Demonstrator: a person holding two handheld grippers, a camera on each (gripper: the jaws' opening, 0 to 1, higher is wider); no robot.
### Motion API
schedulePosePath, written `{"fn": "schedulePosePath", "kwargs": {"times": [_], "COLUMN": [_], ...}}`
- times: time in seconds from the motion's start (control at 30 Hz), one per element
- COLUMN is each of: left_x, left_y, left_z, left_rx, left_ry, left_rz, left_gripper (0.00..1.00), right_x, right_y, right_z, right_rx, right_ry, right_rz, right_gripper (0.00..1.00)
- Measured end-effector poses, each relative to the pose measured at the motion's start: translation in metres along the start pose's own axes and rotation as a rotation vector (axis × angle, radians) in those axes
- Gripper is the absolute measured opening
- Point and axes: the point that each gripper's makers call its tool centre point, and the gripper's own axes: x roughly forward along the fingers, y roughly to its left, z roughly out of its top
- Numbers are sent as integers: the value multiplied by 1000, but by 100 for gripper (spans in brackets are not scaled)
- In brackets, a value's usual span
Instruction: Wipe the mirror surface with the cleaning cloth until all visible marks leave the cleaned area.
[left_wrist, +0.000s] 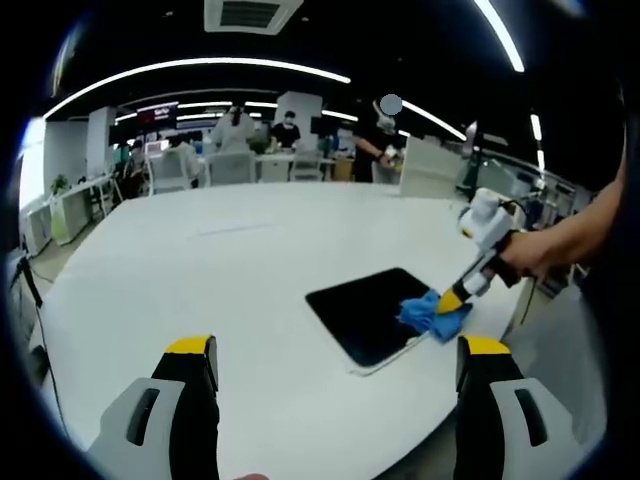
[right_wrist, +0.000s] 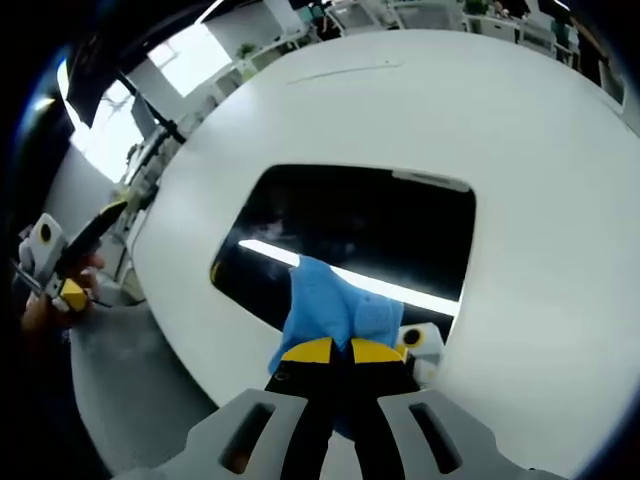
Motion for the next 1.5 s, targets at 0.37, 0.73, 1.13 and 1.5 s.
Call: {"fn": "schedulePosePath", "kwargs": {"times": [0.37,0.73,1.13,1.5], "left_x": [0,0,0,0], "left_y": [2,3,1,0], "left_z": [0,-1,0,-2], "left_rx": [-2,-7,-1,4], "left_ry": [0,0,1,8], "left_rz": [7,6,1,-2], "left_gripper": [99,99,99,99], "right_x": [-5,-11,-16,-14], "right_y": [-13,-26,-37,-38], "right_z": [-2,-3,-5,-3], "right_rx": [16,27,37,36], "right_ry": [-4,-5,4,6], "right_rz": [-15,-33,-57,-58], "right_gripper": [0,0,0,0]}}
